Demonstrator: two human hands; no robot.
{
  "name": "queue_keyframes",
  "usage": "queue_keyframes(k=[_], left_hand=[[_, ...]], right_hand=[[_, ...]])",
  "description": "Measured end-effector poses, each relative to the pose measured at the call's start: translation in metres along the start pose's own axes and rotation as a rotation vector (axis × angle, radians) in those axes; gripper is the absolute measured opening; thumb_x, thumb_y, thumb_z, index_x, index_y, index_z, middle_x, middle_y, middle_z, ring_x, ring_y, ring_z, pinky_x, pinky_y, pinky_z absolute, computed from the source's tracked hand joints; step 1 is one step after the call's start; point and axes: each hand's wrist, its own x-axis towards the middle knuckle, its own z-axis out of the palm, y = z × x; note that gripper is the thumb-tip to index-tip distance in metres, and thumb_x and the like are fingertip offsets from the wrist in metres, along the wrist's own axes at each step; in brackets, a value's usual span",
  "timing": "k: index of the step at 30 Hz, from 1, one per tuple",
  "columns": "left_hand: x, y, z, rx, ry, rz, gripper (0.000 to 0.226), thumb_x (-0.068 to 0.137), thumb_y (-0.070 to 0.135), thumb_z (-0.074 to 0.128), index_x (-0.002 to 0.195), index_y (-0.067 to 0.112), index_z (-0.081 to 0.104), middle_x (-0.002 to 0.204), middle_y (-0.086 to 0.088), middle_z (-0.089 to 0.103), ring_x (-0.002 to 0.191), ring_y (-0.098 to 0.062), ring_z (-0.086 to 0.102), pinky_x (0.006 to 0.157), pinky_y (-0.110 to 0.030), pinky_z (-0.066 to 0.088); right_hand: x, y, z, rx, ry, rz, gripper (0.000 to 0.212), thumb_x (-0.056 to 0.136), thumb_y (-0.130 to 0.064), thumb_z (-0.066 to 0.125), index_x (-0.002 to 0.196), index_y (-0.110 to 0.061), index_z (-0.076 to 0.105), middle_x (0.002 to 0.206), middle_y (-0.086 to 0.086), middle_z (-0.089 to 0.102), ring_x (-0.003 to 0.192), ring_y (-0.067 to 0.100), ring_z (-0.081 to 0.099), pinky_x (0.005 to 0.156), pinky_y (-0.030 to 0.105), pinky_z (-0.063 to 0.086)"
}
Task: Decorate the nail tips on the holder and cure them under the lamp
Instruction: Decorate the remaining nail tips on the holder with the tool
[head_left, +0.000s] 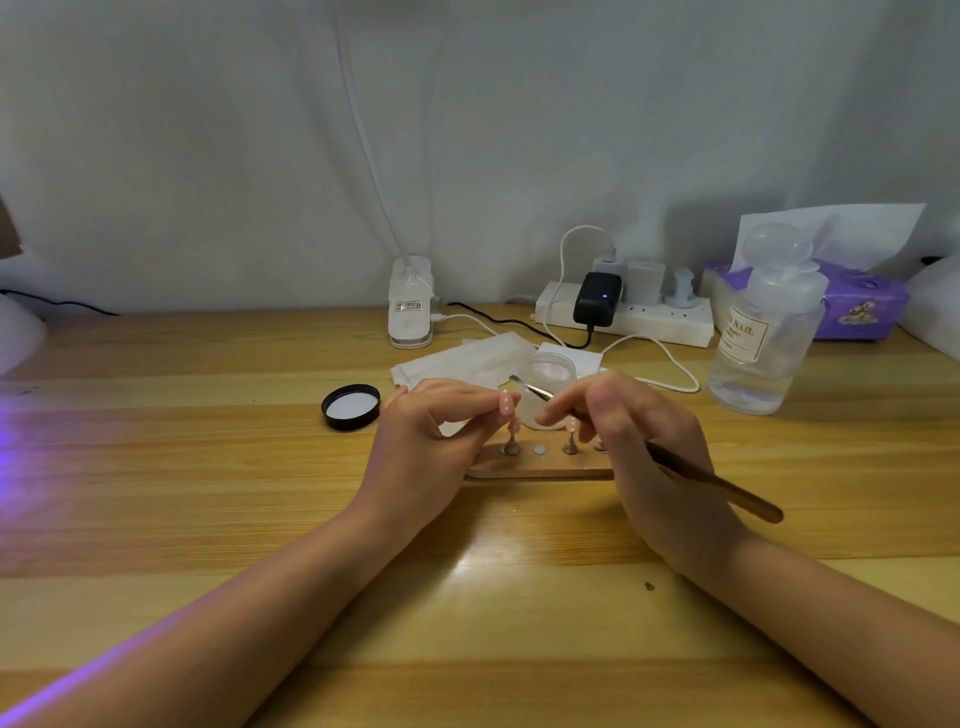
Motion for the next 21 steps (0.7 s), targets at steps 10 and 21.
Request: queue_keyframes(k=[10,21], left_hand=[[-0.0005,0.0004,0.0002,0.007,-0.020,-0.009,0.027,0.079,0.010,0.066,0.098,0.029,0.066,0.088,0.018,0.066,0.093,-0.014,0.061,0.087,-0.056,0.041],[-0.0001,0.0051,0.0000,-0.010,-0.037,-0.018,0.019,0.076,0.031,0.058,0.091,0.031,0.070,0.085,0.018,0.066,0.092,-0.015,0.059,0.087,-0.059,0.039]], right_hand=[[-0.0009,0.0005,0.0007,-0.034,0.008,-0.026,0.034,0.089,-0.036,0.030,0.078,-0.026,0.060,0.076,-0.013,0.062,0.076,-0.002,0.057,0.067,0.010,0.041],[-0.0009,0.0011,0.0007,-0.080,0.034,-0.040,0.037,0.090,-0.035,0.030,0.077,-0.022,0.062,0.075,-0.014,0.061,0.076,0.001,0.058,0.067,0.013,0.042]])
